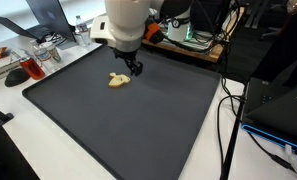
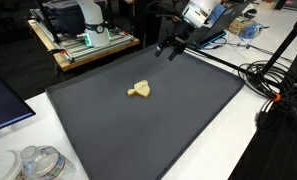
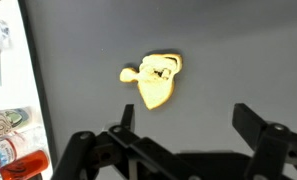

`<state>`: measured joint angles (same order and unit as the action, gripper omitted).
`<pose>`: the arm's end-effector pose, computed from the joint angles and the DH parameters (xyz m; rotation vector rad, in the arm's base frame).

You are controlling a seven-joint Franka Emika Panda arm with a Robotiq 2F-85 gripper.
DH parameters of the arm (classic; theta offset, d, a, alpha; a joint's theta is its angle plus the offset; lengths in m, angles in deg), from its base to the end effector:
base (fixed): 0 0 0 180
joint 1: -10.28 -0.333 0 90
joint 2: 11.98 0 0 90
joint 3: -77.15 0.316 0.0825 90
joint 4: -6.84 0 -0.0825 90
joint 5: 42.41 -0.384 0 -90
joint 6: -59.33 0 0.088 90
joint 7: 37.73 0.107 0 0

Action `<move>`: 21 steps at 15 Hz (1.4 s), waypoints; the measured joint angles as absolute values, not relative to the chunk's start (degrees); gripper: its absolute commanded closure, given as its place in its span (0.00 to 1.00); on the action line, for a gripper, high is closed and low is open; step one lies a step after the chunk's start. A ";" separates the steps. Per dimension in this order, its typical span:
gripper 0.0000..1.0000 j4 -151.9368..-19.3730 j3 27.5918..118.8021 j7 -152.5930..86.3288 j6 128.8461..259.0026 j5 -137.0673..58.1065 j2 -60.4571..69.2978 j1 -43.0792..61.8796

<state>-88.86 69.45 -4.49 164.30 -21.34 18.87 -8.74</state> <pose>0.6286 0.1045 0.2767 2.6007 -0.2771 -0.2541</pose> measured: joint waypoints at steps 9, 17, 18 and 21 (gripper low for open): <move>0.00 -80.11 69.89 -7.25 169.31 -23.96 28.60 0.59; 0.00 -78.08 70.77 -17.82 179.95 -34.77 31.41 9.70; 0.00 -78.28 71.11 -19.84 182.07 -35.94 31.42 10.85; 0.00 -79.77 72.60 -26.72 189.13 -39.46 31.39 14.29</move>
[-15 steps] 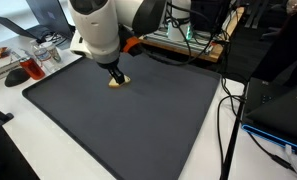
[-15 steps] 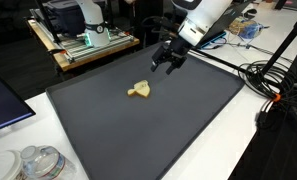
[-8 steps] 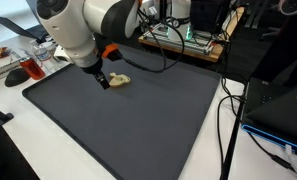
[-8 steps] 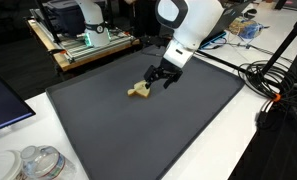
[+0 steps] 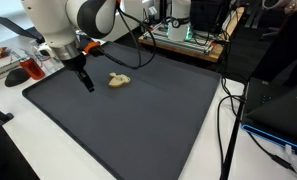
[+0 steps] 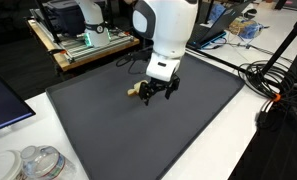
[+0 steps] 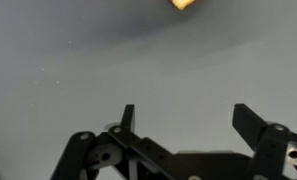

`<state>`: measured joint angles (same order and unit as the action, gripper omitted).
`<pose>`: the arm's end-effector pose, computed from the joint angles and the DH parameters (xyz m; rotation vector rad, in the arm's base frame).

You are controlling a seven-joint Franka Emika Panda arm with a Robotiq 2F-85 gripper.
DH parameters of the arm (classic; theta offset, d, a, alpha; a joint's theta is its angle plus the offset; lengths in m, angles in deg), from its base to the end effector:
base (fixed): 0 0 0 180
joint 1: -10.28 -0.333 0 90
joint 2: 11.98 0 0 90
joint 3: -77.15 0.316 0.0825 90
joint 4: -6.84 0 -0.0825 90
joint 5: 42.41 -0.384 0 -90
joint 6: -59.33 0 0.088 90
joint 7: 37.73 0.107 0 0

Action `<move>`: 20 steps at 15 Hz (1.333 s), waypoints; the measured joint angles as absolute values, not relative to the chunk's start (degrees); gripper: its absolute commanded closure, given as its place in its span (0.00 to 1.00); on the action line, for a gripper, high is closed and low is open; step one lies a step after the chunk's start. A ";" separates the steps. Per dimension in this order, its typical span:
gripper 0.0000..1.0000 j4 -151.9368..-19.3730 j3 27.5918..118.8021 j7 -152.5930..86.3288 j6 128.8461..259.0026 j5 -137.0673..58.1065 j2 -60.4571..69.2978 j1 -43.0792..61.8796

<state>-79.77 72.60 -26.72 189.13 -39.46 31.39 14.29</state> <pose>0.7053 -0.0984 0.2167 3.0162 -0.4358 0.0009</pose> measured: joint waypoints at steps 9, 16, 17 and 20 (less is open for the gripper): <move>0.00 -96.34 83.26 -50.72 211.84 -49.25 27.41 25.09; 0.00 -100.89 85.70 -60.51 198.32 -50.02 19.90 27.94; 0.00 -100.35 85.44 -61.42 195.02 -50.02 19.15 27.94; 0.00 -97.51 84.13 -62.44 186.66 -49.90 18.53 27.53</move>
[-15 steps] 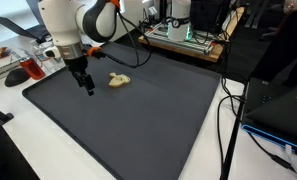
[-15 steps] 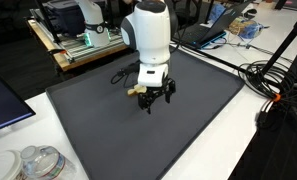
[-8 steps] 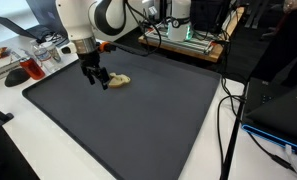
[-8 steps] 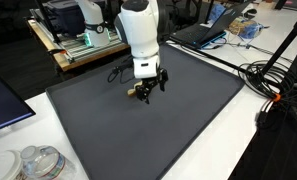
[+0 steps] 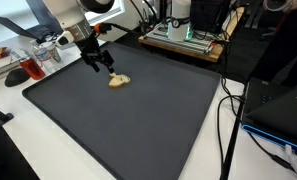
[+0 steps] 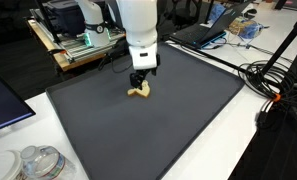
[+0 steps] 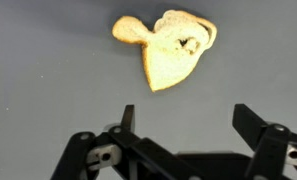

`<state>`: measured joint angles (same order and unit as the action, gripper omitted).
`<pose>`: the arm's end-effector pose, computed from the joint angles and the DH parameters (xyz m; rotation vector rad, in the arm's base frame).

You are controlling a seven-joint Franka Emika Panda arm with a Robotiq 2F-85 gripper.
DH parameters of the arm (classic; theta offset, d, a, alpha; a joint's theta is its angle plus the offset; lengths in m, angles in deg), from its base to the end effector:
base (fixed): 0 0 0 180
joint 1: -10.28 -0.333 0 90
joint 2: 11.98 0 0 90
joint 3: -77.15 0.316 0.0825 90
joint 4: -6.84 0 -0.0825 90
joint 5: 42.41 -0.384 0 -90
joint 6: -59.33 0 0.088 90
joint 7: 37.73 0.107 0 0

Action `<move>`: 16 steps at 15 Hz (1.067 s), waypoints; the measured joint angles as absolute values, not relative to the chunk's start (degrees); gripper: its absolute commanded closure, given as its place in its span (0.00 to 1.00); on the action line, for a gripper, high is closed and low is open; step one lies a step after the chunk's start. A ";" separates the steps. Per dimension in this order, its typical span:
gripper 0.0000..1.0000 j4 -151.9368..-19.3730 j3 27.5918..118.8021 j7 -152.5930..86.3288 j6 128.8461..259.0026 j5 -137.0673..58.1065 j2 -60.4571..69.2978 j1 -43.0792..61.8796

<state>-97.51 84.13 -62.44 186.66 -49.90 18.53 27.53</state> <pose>0.6254 -0.1138 0.2361 -2.9382 -0.2254 0.1106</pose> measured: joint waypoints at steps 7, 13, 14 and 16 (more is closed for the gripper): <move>0.00 -92.56 81.12 -62.87 173.13 -49.85 19.88 25.74; 0.00 -97.21 79.16 -62.00 179.34 -49.82 18.98 23.87; 0.00 -99.08 79.04 -61.75 182.31 -49.82 18.33 23.57; 0.00 -103.61 78.81 -61.09 189.40 -49.75 16.57 22.79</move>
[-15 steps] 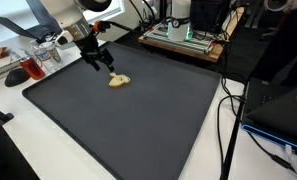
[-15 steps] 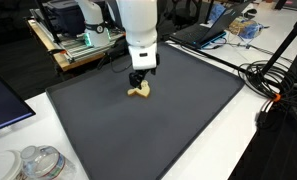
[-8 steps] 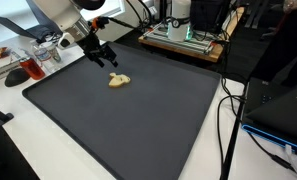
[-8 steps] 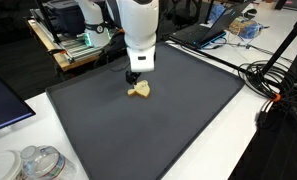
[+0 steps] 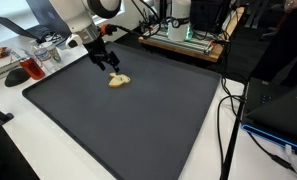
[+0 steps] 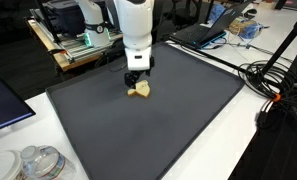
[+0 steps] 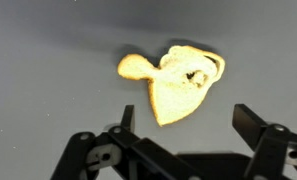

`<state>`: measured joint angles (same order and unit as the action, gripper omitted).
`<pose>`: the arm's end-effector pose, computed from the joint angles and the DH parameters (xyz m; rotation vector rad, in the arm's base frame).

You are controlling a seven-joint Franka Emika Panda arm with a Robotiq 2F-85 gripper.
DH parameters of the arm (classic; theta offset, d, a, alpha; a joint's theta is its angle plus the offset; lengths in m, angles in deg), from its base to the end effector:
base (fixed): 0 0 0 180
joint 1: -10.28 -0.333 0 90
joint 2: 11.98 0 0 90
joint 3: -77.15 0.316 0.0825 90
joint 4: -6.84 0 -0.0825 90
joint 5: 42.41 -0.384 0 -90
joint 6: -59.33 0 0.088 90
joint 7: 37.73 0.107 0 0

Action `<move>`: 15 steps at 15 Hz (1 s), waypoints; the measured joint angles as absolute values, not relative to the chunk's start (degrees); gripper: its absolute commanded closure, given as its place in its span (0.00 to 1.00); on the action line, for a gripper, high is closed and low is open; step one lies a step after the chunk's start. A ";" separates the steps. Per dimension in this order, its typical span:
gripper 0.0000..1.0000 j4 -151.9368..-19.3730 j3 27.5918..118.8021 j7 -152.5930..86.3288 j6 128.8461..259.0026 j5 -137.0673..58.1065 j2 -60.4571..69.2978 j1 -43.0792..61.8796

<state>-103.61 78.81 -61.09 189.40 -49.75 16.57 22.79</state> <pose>0.5978 -0.1118 0.2164 -2.9839 -0.1878 0.1769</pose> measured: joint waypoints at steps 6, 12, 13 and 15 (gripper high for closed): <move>0.00 -118.88 77.64 -55.44 207.92 -47.80 9.04 19.47; 0.00 -132.48 73.29 -45.71 224.26 -38.90 1.53 15.15; 0.00 -134.37 72.71 -44.91 226.87 -38.10 0.74 14.94; 0.00 -137.81 71.92 -44.45 232.64 -37.46 -0.23 14.93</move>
